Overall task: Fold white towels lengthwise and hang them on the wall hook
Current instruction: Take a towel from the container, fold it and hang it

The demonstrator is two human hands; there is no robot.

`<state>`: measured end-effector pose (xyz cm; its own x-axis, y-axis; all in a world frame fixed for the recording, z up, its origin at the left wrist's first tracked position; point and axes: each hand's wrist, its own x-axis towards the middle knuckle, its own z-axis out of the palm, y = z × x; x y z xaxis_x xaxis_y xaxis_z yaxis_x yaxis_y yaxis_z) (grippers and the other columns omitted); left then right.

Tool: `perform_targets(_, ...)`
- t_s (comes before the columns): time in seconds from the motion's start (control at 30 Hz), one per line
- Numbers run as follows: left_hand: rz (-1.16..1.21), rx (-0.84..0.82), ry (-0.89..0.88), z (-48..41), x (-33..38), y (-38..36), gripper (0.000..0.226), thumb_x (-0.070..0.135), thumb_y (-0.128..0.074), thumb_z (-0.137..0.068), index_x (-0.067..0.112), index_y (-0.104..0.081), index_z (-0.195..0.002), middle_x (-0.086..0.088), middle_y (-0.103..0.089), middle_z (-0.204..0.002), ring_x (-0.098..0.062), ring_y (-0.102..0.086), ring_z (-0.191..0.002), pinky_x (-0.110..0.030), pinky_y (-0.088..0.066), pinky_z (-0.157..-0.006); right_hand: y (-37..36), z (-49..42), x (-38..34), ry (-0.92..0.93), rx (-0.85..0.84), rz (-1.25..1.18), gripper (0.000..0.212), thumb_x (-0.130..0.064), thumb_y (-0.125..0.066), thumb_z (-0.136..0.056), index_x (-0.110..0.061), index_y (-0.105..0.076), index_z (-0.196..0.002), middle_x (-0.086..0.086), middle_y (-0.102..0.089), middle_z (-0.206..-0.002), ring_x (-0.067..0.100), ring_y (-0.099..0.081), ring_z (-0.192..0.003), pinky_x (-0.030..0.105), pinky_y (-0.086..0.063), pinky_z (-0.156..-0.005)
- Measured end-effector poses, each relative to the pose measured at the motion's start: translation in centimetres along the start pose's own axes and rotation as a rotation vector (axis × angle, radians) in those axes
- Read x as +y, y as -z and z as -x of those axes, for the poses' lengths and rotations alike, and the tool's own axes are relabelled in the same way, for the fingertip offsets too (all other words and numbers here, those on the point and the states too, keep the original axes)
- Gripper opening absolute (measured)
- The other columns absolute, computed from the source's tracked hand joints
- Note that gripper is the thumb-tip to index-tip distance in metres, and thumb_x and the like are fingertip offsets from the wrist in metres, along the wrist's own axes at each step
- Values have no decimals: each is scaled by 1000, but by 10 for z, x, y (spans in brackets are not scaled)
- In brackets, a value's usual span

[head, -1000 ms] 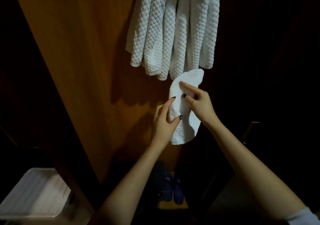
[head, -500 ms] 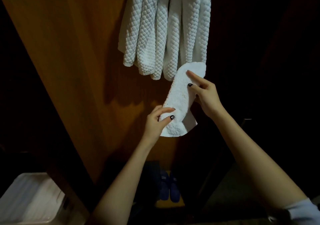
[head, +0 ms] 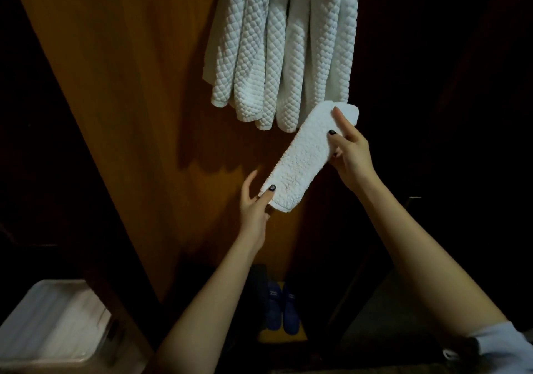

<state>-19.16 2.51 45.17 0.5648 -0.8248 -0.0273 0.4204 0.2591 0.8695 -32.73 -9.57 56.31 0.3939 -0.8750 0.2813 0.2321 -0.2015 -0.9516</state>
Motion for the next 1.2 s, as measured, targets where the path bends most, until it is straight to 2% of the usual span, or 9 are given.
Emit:
perform_targets(0.17,242,61,282,9,-18,-16,84,22,-66,-88,26,-11,-151,-7,-37,-149,-24,-49,-121,-52,-44,-99,-5,1,-4,21,18,17,59,3,-48,-94,-23,-39,-147,-40,-64,-97,0,-65,-81,25,-49,-68)
perform_targets(0.33,477,-55,351,8,-10,-26,46,17,-62,-89,18,-42,-130,-16,-43,-143,-35,-51,-123,-66,-39,-97,2,4,0,7,80,-42,60,3,-50,-92,-25,-43,-145,-22,-60,-111,-1,-50,-61,31,-43,-70)
perform_targets(0.4,580,-15,326,4,-9,-26,69,10,-63,-88,24,-25,-144,-18,-44,-140,-37,-47,-124,-66,-42,-93,9,6,2,-20,110,-84,60,2,-51,-90,-29,-48,-142,-4,-62,-116,1,-53,-69,33,-46,-73)
perform_targets(0.47,645,15,271,4,-6,-26,88,3,-64,-86,31,-11,-149,-17,-38,-144,-36,-48,-121,-61,-48,-91,16,8,5,-33,145,-129,59,2,-51,-90,-31,-51,-139,-10,-62,-119,6,-60,-87,32,-54,-77)
perform_targets(0.6,452,80,97,1,-4,-26,62,2,-66,-83,33,-44,-132,-8,-55,-126,-22,-59,-110,-41,-56,-81,24,14,12,-28,160,-100,58,1,-51,-90,-30,-52,-138,-16,-53,-124,16,-61,-108,35,-57,-84)
perform_targets(0.8,192,99,-91,-1,2,-18,62,2,-67,-83,43,-51,-126,-10,-50,-135,-24,-55,-120,-48,-49,-96,29,21,23,-26,165,-24,58,1,-53,-88,-31,-53,-137,-18,-63,-104,12,-60,-88,28,-56,-78)
perform_targets(0.93,202,-10,-88,-6,12,-12,55,-4,-64,-84,36,-60,-121,-7,-56,-130,-20,-61,-114,-32,-55,-82,32,23,27,9,171,-6,67,4,-52,-89,-30,-42,-145,-28,-60,-115,1,-65,-73,20,-53,-67)
perform_targets(1.13,62,-75,-59,-13,26,-5,38,-4,-59,-87,8,-59,-123,-9,-66,-116,-14,-66,-101,-27,-55,-80,36,22,27,34,186,-5,87,9,-56,-83,-41,-28,-149,8,-45,-141,12,-52,-69,33,-48,-66)
perform_targets(1.2,-20,-44,-106,-16,32,-6,35,-2,-58,-89,3,-57,-123,-7,-67,-113,-11,-67,-98,-24,-55,-78,35,20,26,31,201,-28,89,10,-58,-82,-40,-27,-149,15,-51,-129,16,-53,-73,38,-47,-70)
